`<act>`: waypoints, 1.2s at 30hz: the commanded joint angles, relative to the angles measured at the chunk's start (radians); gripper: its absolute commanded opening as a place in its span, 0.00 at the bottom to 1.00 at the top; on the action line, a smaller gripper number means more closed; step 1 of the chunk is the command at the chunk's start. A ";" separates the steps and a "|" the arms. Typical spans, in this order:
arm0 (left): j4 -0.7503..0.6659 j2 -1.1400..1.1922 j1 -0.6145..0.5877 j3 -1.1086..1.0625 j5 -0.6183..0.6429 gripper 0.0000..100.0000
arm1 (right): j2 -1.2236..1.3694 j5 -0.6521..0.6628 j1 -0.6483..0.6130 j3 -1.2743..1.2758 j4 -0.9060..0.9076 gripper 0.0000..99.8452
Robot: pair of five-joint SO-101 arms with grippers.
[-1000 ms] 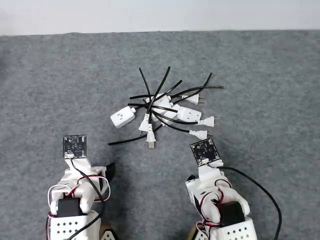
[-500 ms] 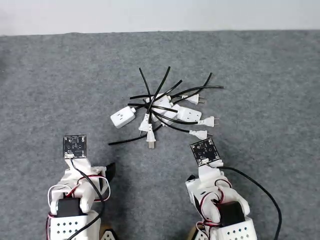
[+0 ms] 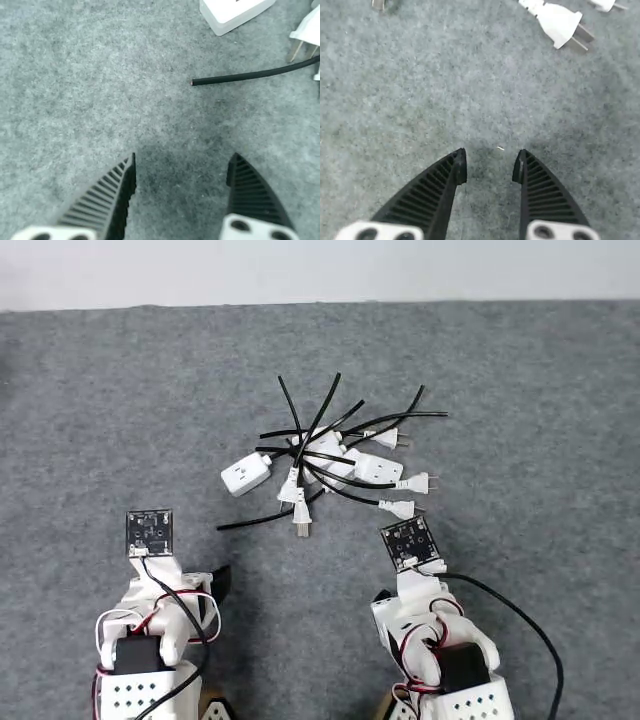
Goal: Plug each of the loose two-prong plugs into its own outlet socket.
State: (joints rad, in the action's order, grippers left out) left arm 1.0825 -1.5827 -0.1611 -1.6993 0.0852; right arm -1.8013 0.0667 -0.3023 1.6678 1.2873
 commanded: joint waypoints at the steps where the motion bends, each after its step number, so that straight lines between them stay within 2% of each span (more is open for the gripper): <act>1: -0.023 0.000 0.002 0.042 0.005 0.28 | -0.008 -0.005 0.010 0.015 0.010 0.16; 14: -0.023 0.000 0.003 0.042 0.005 0.28 | -0.008 -0.005 0.010 0.015 0.010 0.16; 22: -0.023 0.000 0.098 0.042 0.005 0.28 | -0.008 -0.008 0.005 0.015 0.010 0.16; 29: -0.020 0.000 0.104 0.042 0.003 0.28 | -0.012 -0.011 0.004 0.015 -0.001 0.16; 36: -0.221 0.000 0.114 0.010 0.009 0.28 | -0.012 -0.011 0.005 0.015 0.007 0.16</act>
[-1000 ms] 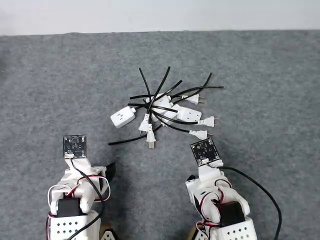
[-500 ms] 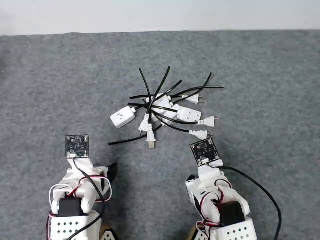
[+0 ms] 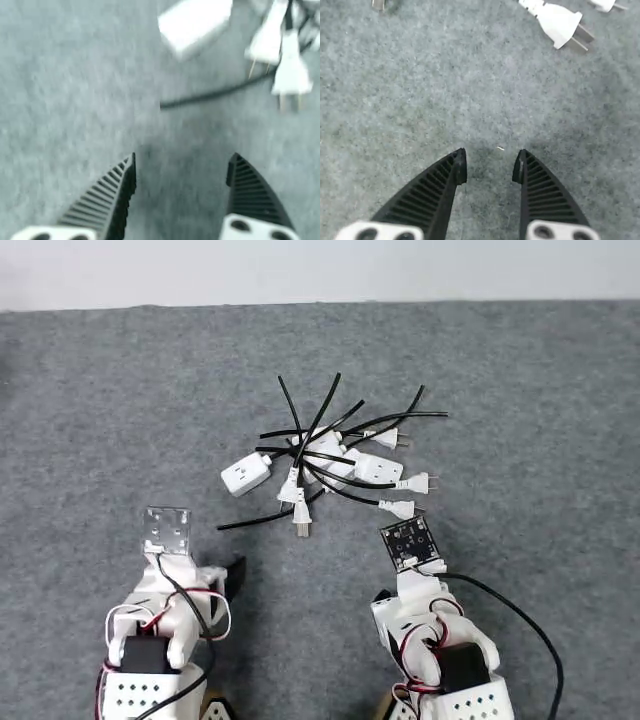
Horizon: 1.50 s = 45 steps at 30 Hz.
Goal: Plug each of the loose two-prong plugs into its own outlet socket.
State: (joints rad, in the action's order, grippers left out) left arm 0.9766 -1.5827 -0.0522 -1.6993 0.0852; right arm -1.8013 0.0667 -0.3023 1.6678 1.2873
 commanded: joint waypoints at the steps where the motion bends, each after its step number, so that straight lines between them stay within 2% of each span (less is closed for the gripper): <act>1: -0.132 0.000 0.011 0.010 0.009 0.28 | -0.012 -0.011 0.005 0.015 0.008 0.16; 6: -0.138 0.000 -0.012 0.010 0.002 0.28 | -0.012 -0.011 0.005 0.015 -0.031 0.16; 11: -0.112 0.000 -0.126 0.018 -0.101 0.28 | -0.012 -0.006 0.019 0.015 -0.260 0.16; 15: -0.118 0.000 -0.219 0.021 -0.164 0.28 | -0.012 -0.005 0.071 0.015 -0.440 0.16; 19: -0.120 0.000 -0.334 0.070 -0.169 0.28 | -0.012 -0.002 0.166 0.014 -0.630 0.16; 22: -0.118 0.000 -0.413 0.088 -0.170 0.28 | -0.012 0.025 0.237 0.014 -0.694 0.16; 24: -0.115 0.000 -0.443 0.107 -0.170 0.28 | -0.012 0.106 0.252 0.014 -0.691 0.16; 31: -0.118 0.000 -0.422 0.102 -0.172 0.28 | -0.010 0.319 0.259 -0.077 -0.582 0.22; 40: -0.115 0.000 -0.460 0.101 -0.169 0.28 | 0.013 0.334 0.251 -0.347 -0.364 0.22; 43: -0.117 0.000 -0.445 0.077 -0.169 0.28 | 0.099 0.336 0.251 -0.393 -0.311 0.23; 45: -0.118 0.000 -0.390 0.051 -0.173 0.28 | 0.200 0.331 0.248 -0.463 -0.269 0.23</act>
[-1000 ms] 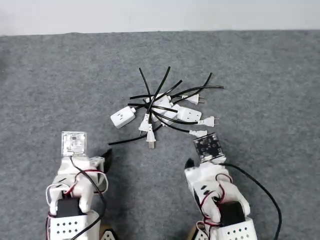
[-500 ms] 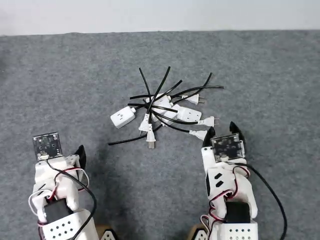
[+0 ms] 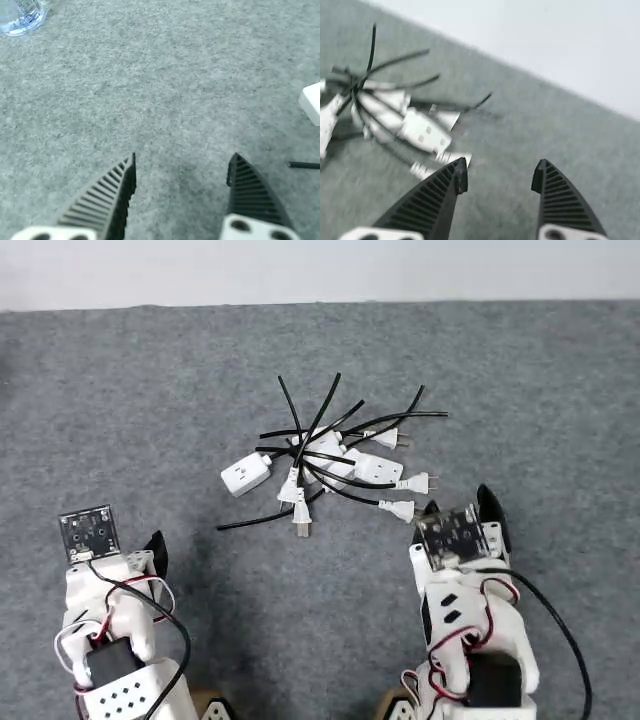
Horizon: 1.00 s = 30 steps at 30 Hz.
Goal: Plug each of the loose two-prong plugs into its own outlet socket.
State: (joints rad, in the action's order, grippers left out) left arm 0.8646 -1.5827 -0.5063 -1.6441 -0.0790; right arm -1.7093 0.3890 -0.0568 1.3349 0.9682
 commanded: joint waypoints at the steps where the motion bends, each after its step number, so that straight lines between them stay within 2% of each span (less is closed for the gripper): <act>1: -0.006 0.000 0.095 -0.008 -0.009 0.28 | 0.174 0.009 -0.012 -0.183 0.081 0.23; 3: -0.006 0.000 0.135 -0.010 -0.009 0.28 | 0.318 0.009 -0.054 -0.310 0.150 0.23; 7: -0.005 0.000 0.140 -0.012 -0.015 0.28 | 0.645 0.012 -0.134 -0.575 0.292 0.23; 10: 0.002 0.000 0.140 -0.018 -0.132 0.28 | 0.911 0.021 -0.147 -0.738 0.355 0.23; 13: 0.009 0.000 0.146 -0.035 -0.224 0.28 | 1.188 0.120 -0.148 -0.881 0.390 0.23; 19: 0.003 0.000 0.146 -0.036 -0.232 0.28 | 1.613 0.287 -0.140 -1.137 0.398 0.22; 24: 0.002 0.000 0.146 -0.038 -0.233 0.28 | 1.811 0.402 -0.147 -1.266 0.397 0.22; 30: 0.000 0.000 0.146 -0.038 -0.233 0.28 | 1.928 0.635 -0.130 -1.332 0.400 0.22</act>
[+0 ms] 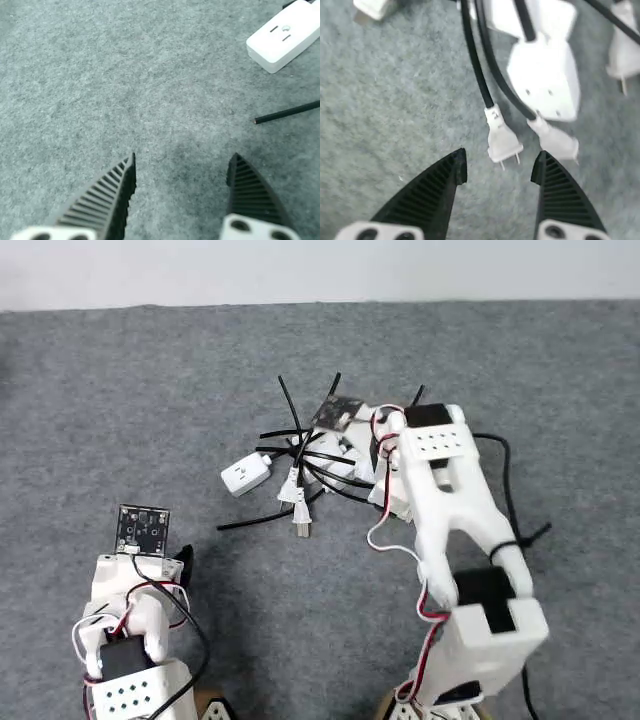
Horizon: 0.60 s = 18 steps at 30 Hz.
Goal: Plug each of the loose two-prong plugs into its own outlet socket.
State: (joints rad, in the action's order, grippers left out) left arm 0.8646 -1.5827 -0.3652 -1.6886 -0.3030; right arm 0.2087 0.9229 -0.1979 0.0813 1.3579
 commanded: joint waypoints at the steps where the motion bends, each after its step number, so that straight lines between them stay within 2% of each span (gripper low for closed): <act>1: -0.002 0.000 0.005 0.007 -0.009 0.28 | 0.019 0.126 0.019 -0.084 0.010 0.22; 18: -0.020 0.002 0.005 -0.002 -0.009 0.28 | 0.170 0.261 0.070 -0.104 -0.111 0.22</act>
State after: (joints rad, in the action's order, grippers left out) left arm 0.8646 -1.5827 -0.3652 -1.7008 -0.3030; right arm 0.3728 1.1669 -0.1534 0.0307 1.2643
